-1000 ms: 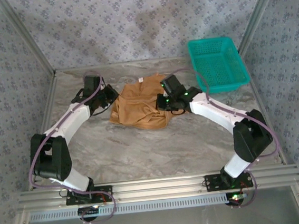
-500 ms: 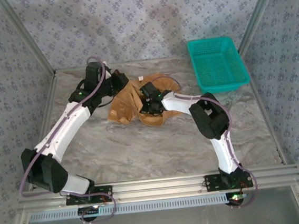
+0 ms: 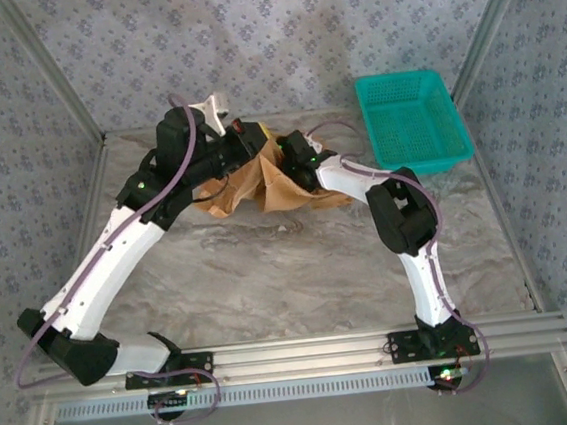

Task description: Fold the inside-out t-shirt

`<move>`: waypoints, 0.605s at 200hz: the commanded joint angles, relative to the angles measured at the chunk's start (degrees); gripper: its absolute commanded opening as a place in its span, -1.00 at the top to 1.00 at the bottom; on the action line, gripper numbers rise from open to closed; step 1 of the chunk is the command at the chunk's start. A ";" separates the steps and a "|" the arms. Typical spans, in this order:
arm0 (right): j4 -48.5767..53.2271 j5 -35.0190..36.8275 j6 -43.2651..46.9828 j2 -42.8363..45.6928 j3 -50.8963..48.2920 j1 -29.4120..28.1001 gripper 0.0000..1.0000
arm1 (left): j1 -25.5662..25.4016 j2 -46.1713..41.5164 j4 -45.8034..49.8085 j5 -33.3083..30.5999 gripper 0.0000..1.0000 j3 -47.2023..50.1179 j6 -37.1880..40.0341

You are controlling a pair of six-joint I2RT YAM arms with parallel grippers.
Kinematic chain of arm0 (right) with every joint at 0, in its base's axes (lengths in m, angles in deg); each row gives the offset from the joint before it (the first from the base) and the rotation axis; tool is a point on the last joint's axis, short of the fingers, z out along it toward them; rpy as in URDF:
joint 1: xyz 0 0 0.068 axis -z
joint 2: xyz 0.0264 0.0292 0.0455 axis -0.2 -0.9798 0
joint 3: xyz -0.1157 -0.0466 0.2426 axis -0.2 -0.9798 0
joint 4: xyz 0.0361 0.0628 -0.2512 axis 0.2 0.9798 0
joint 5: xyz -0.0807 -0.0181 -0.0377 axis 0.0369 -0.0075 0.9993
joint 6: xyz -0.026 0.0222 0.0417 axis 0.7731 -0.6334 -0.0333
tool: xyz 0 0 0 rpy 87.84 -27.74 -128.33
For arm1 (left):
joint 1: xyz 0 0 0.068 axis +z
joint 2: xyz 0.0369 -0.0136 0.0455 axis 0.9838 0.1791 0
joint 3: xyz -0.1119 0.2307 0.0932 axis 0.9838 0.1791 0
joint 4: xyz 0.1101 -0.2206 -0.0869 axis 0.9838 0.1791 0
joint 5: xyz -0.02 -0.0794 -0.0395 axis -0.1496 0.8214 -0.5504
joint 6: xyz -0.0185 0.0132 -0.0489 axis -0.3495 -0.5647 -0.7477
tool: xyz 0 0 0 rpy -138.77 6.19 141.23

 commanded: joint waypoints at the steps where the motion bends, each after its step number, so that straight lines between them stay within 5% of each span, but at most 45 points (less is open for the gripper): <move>1: 4.57 4.48 -1.50 0.65 -0.66 -0.14 -0.27 | -0.43 -2.91 -1.61 -1.69 1.00 -1.07 1.64; 41: 13.61 6.01 1.16 -4.01 7.52 -5.16 -0.90 | -0.46 -0.80 -2.87 -1.68 1.00 0.86 1.26; 76: 23.72 2.20 -0.78 -11.46 12.98 -4.64 -0.96 | -0.11 -1.18 -2.50 -1.81 1.00 0.85 1.53; 121: 24.90 -2.23 -1.94 -16.27 14.31 -3.89 -0.87 | 1.20 -3.37 -2.02 -2.11 1.00 1.39 1.68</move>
